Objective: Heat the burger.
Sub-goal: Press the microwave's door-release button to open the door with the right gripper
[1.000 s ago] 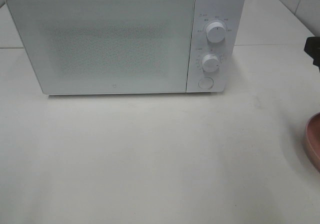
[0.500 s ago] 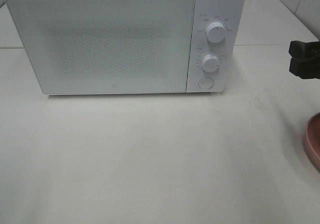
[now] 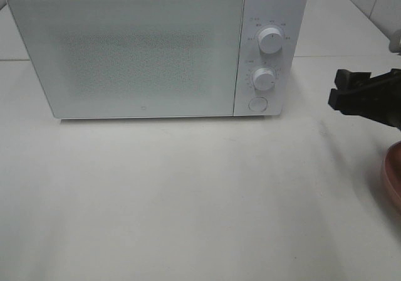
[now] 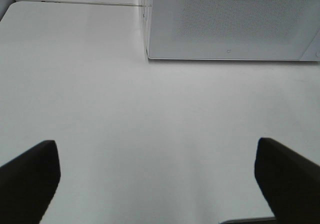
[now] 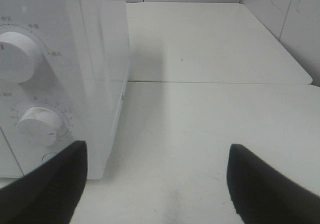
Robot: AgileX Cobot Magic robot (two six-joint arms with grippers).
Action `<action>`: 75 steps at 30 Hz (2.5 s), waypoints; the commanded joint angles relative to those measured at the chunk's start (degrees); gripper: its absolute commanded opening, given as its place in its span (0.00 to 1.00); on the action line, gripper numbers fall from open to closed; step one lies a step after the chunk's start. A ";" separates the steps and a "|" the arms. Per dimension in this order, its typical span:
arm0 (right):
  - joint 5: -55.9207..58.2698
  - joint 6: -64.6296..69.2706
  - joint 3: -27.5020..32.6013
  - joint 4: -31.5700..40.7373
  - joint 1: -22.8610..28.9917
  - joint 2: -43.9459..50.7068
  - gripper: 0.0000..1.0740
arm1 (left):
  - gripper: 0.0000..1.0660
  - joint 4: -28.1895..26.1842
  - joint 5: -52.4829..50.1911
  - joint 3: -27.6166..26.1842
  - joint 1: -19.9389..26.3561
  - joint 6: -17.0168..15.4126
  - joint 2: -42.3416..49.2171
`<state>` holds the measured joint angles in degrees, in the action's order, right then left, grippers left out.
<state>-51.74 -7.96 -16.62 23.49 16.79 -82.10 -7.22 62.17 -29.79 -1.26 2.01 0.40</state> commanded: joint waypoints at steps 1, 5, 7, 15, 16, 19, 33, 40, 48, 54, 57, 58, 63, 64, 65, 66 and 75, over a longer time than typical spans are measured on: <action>-3.27 -2.52 -0.06 3.15 3.21 -1.38 0.70 | 0.92 0.17 -0.80 0.11 0.11 -0.23 1.20; -8.48 -5.67 -0.06 11.34 11.06 -4.81 0.70 | 0.92 0.17 -0.80 0.11 0.11 -0.23 1.20; -10.60 -6.36 -0.23 15.93 15.53 -6.70 0.70 | 0.92 0.17 -0.80 0.11 0.11 -0.23 1.20; -14.15 -8.25 -2.01 26.99 25.67 -9.85 0.70 | 0.92 0.17 -0.80 0.11 0.11 -0.23 1.20; -14.15 -8.25 -2.01 26.99 25.67 -9.85 0.70 | 0.92 0.17 -0.80 0.11 0.11 -0.23 1.20; -14.32 -10.14 -3.27 28.88 27.96 -11.00 0.70 | 0.92 0.17 -0.80 0.11 0.11 -0.23 1.20; -12.83 -8.54 -6.36 31.34 30.83 -12.83 0.62 | 0.92 0.17 -0.80 0.11 0.11 -0.23 1.20; -12.78 16.56 -6.36 31.34 30.83 -12.83 0.33 | 0.92 0.17 -0.80 0.11 0.11 -0.23 1.20; -11.06 44.00 -6.36 31.34 30.83 -12.83 0.00 | 0.92 0.17 -0.80 0.11 0.11 -0.23 1.20; -8.19 60.05 -6.36 31.28 30.83 -12.83 0.00 | 0.92 0.17 -0.80 0.11 0.11 -0.23 1.20; -7.05 66.18 -6.36 31.28 30.83 -12.83 0.00 | 0.92 0.17 -0.80 0.11 0.11 -0.23 1.20; -6.93 69.27 -6.36 31.28 30.83 -12.83 0.00 | 0.92 0.17 -0.80 0.11 0.11 -0.23 1.20; -6.93 72.19 -6.36 31.28 30.65 -13.06 0.00 | 0.92 0.17 -0.80 0.11 0.11 -0.23 1.20; -7.10 73.22 -6.36 31.28 30.65 -13.98 0.00 | 0.92 0.17 -0.80 0.11 0.11 -0.23 1.20; -7.10 73.22 -6.36 31.28 30.65 -13.98 0.00 | 0.92 0.17 -0.80 0.11 0.11 -0.23 1.20; -7.10 74.14 -6.42 31.28 30.65 -15.36 0.00 | 0.92 0.17 -0.80 0.11 0.11 -0.23 1.20; -7.05 76.89 -9.74 29.62 30.65 -19.88 0.00 | 0.92 0.17 -0.80 0.11 0.11 -0.23 1.20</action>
<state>-58.73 68.41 -25.78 53.86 47.61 -101.93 -7.22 62.17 -29.79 -1.26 2.01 0.40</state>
